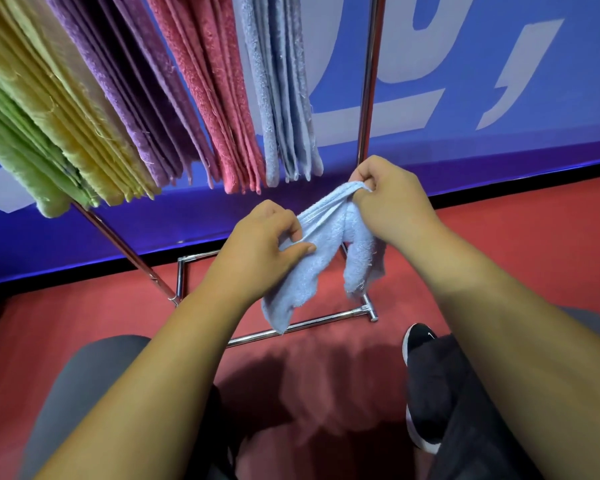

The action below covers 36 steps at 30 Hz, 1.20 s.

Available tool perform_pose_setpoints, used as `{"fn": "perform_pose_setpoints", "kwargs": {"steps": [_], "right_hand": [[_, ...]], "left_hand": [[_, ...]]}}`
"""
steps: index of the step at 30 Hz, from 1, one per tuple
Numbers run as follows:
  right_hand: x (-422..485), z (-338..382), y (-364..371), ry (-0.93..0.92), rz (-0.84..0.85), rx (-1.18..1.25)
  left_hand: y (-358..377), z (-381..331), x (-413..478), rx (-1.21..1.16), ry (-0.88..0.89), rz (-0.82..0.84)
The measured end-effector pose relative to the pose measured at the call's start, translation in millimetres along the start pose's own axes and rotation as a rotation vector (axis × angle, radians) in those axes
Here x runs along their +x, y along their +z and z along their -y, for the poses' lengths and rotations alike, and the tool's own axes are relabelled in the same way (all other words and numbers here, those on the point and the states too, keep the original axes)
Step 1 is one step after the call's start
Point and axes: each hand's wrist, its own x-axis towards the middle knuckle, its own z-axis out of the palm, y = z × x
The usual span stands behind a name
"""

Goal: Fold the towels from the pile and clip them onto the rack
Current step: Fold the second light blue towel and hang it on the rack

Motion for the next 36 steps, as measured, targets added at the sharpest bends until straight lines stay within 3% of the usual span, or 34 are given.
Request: {"fn": "perform_pose_setpoints", "kwargs": {"steps": [13,18,24,27,30,32,34,36], "right_hand": [[-2.5,2.5,2.7,-0.185,-0.003,-0.198],[-7.4,8.8,1.1,-0.267,0.052,-0.256],[-25.5,15.2,4.8,-0.138,0.140,-0.411],[-32.3,19.8,5.3,-0.154,0.066,-0.332],[-41.4,22.0,8.1,-0.142,0.149,-0.366],[-51.3,19.4,12.3,-0.119,0.220,-0.435],[-60.3,17.6,12.3,-0.113,0.177,-0.411],[-64.8,20.0,9.5,-0.119,0.102,-0.342]], "left_hand": [[-2.1,-5.0,0.9,0.019,-0.223,-0.084],[1.4,1.2,0.8,0.015,-0.262,-0.224],[-4.1,-5.8,-0.3,0.042,-0.164,-0.393],[-5.0,-12.0,-4.3,0.119,-0.202,-0.377],[-2.4,-17.9,-11.7,0.121,-0.292,-0.345],[4.4,-16.9,-17.0,0.205,-0.311,-0.203],[5.2,-18.0,-23.9,0.241,-0.296,-0.101],[-3.4,-20.8,-28.8,0.140,-0.287,-0.221]]}}
